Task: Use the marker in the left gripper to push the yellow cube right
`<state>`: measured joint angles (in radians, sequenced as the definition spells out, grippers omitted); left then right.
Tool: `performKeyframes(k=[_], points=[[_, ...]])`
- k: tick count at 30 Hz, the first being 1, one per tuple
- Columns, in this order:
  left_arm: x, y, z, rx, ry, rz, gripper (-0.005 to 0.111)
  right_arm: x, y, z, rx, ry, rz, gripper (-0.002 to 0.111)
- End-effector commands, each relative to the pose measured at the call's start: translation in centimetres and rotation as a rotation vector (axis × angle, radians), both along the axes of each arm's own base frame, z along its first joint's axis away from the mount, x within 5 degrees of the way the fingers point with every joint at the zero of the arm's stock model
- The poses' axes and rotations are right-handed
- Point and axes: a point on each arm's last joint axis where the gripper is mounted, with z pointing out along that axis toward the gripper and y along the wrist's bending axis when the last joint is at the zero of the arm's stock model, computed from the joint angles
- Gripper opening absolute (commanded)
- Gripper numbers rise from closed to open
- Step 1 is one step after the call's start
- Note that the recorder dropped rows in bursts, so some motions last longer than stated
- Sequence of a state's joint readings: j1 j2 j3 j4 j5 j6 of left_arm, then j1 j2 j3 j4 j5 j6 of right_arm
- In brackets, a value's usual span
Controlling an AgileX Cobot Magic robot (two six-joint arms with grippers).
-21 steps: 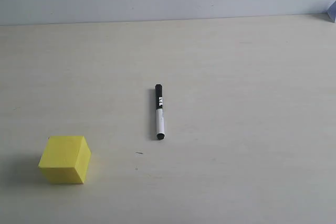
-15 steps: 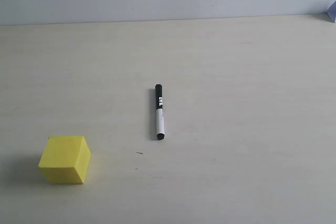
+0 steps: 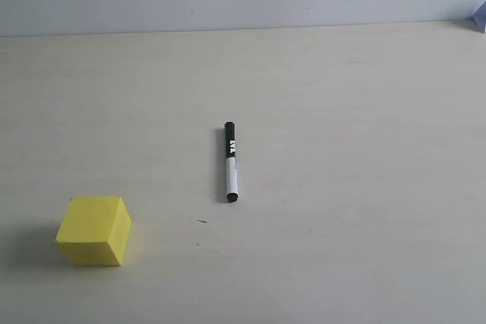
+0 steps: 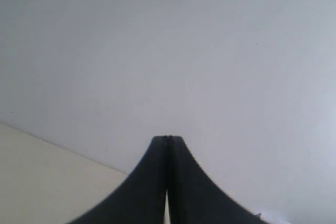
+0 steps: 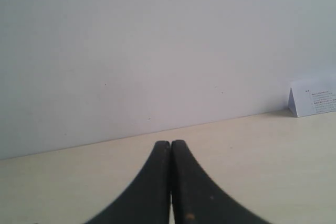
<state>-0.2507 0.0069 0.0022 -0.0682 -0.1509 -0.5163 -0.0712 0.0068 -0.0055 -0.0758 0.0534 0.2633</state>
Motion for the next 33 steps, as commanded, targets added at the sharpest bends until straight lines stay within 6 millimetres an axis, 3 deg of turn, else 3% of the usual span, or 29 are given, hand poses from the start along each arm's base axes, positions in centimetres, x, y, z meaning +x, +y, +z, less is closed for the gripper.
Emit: performKeyframes(k=[1, 2, 3, 8, 9, 12, 15, 17, 19, 25, 28, 33], points=[[-0.2, 0.1, 0.6, -0.074, -0.045, -0.008, 0.001, 0.0, 0.0, -0.2, -0.002, 0.000, 0.001, 0.000], [-0.2, 0.1, 0.4, -0.266, 0.017, -0.063, 0.001, 0.0, 0.0, -0.2, -0.002, 0.000, 0.001, 0.000], [-0.1, 0.0, 0.4, -0.313, 0.037, -0.079, 0.001, 0.0, 0.0, -0.2, -0.002, 0.000, 0.001, 0.000], [-0.1, -0.1, 1.2, -0.200, -0.060, -0.068, 0.001, 0.0, 0.0, -0.2, -0.002, 0.000, 0.001, 0.000], [0.0, -0.2, 2.2, -0.167, -0.071, -0.058, 0.001, 0.0, 0.0, -0.2, -0.002, 0.000, 0.001, 0.000], [2.0, -0.7, 8.9, 0.045, -0.060, -0.006, 0.001, 0.0, 0.0, -0.2, -0.002, 0.000, 0.001, 0.000], [6.4, -1.4, 14.5, 0.360, 0.163, 0.058, 0.014, 0.0, 0.0, -0.2, -0.002, 0.000, 0.001, 0.000], [9.7, -1.7, 16.5, 0.542, 0.364, 0.072, 0.028, 0.0, 0.0, -0.2, -0.002, 0.000, 0.001, 0.000], [11.6, -2.0, 17.5, 0.599, 0.487, 0.067, 0.037, 0.0, 0.0, -0.2, -0.002, 0.000, 0.001, 0.000], [16.8, -4.2, 17.7, 0.621, 0.788, -0.074, 0.048, 0.0, 0.0, -0.2, -0.001, 0.002, 0.001, 0.000], [19.2, -6.5, 16.5, 0.631, 0.883, -0.168, 0.049, 0.0, 0.0, -0.2, -0.001, 0.002, 0.001, 0.000], [22.4, -11.9, 13.4, 0.698, 1.037, -0.300, 0.049, 0.0, 0.0, -0.2, -0.001, 0.002, 0.001, 0.000]])
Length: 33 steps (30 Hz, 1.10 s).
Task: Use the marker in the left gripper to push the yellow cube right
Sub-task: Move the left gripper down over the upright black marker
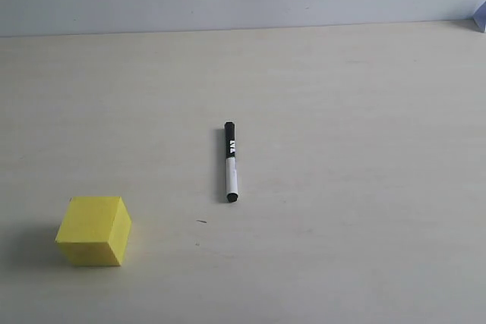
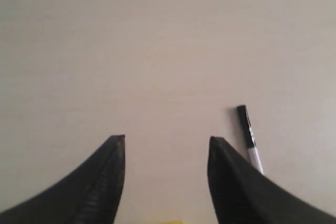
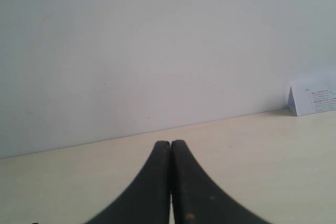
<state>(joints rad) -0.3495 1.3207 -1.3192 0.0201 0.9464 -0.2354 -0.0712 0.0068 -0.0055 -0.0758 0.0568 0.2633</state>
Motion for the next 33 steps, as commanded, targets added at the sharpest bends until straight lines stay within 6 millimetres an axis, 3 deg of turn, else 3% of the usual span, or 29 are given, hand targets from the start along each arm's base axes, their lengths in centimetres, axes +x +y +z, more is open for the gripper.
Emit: performKeyframes(k=[1, 6, 14, 21, 33], points=[[2.3, -5.0, -2.6, 0.013, 0.154, -0.078, 0.049, 0.0, 0.0, -0.1, -0.002, -0.001, 0.001, 0.000], [4.7, -10.3, -6.6, 0.037, 0.263, -0.112, 0.049, 0.0, 0.0, -0.1, -0.002, -0.001, 0.001, 0.000], [6.9, -15.1, -12.8, 0.076, 0.414, -0.072, 0.049, 0.0, 0.0, -0.1, -0.002, -0.001, 0.001, 0.000], [7.3, -17.3, -17.0, 0.026, 0.547, -0.037, 0.049, 0.0, 0.0, -0.1, -0.002, -0.001, 0.001, 0.000], [8.2, -19.7, -21.4, 0.043, 0.725, -0.037, 0.049, 0.0, 0.0, -0.1, -0.002, -0.001, 0.001, 0.000]])
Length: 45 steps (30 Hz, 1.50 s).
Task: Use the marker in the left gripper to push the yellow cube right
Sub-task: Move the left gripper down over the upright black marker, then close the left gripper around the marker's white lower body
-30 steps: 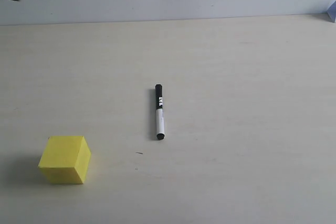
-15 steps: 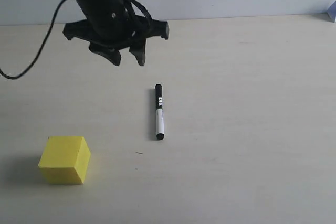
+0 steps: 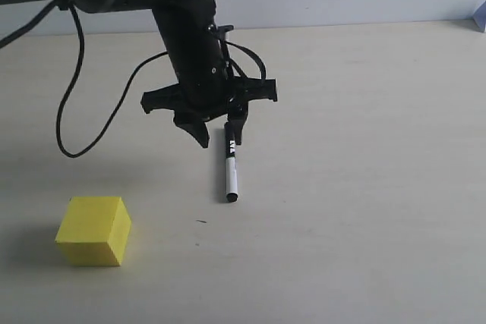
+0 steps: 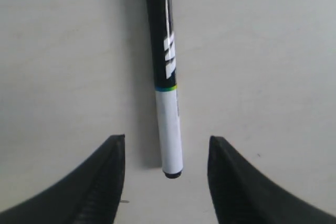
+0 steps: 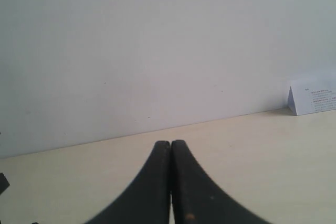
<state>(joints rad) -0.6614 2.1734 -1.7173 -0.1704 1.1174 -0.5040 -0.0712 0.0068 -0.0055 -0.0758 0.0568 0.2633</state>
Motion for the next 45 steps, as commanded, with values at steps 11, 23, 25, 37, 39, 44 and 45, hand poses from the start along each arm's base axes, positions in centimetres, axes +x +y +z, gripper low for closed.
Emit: performKeyframes(k=[11, 23, 25, 37, 39, 44, 45], points=[[0.6, -1.8, -2.9, 0.012, 0.059, -0.009, 0.049, 0.0, 0.0, -0.1, -0.002, -0.001, 0.001, 0.000], [0.6, -1.9, -4.9, 0.040, 0.092, -0.009, 0.048, 0.0, 0.0, -0.2, -0.002, 0.002, 0.001, 0.000], [0.6, -1.9, -4.9, 0.040, 0.092, -0.009, 0.047, 0.0, 0.0, -0.2, -0.002, 0.002, 0.001, 0.000], [0.9, -2.0, -4.9, 0.027, 0.059, -0.006, 0.047, 0.0, 0.0, -0.2, -0.002, 0.002, 0.001, 0.000], [0.9, -2.0, -4.9, 0.027, 0.059, -0.006, 0.047, 0.0, 0.0, -0.2, -0.002, 0.002, 0.001, 0.000], [1.0, -2.0, -4.9, 0.028, 0.054, -0.007, 0.047, 0.0, 0.0, -0.2, -0.002, 0.002, 0.001, 0.000], [1.0, -2.0, -4.9, 0.028, 0.054, -0.007, 0.047, 0.0, 0.0, -0.2, -0.002, 0.002, 0.001, 0.000]])
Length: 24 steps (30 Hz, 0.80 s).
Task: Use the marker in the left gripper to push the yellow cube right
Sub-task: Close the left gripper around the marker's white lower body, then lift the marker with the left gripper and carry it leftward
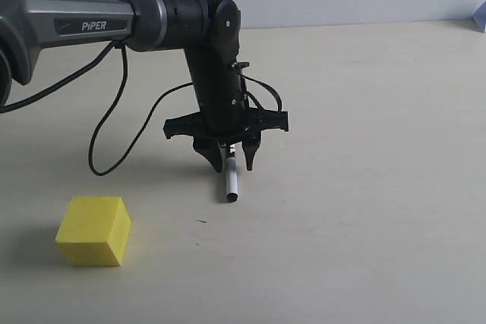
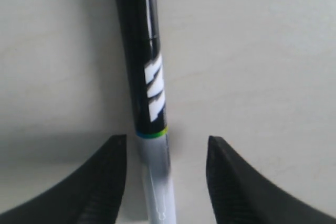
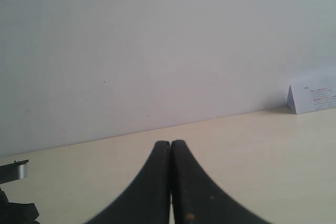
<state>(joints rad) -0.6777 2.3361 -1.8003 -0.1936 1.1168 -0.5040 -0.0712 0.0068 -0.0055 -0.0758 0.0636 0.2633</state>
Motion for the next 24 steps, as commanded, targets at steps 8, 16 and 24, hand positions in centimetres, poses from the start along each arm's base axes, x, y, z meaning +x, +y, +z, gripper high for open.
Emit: performKeyframes(k=[8, 16, 24], points=[[-0.02, -0.01, 0.40, 0.008, -0.007, -0.005, 0.043, -0.03, 0.01, -0.11, -0.002, -0.005, 0.002, 0.000], [-0.03, 0.00, 0.40, 0.009, -0.005, -0.005, 0.032, -0.03, 0.01, -0.11, -0.002, -0.005, 0.002, 0.000], [-0.05, -0.03, 0.21, 0.009, 0.001, -0.003, 0.032, -0.03, 0.01, -0.11, -0.002, -0.005, 0.002, 0.000]])
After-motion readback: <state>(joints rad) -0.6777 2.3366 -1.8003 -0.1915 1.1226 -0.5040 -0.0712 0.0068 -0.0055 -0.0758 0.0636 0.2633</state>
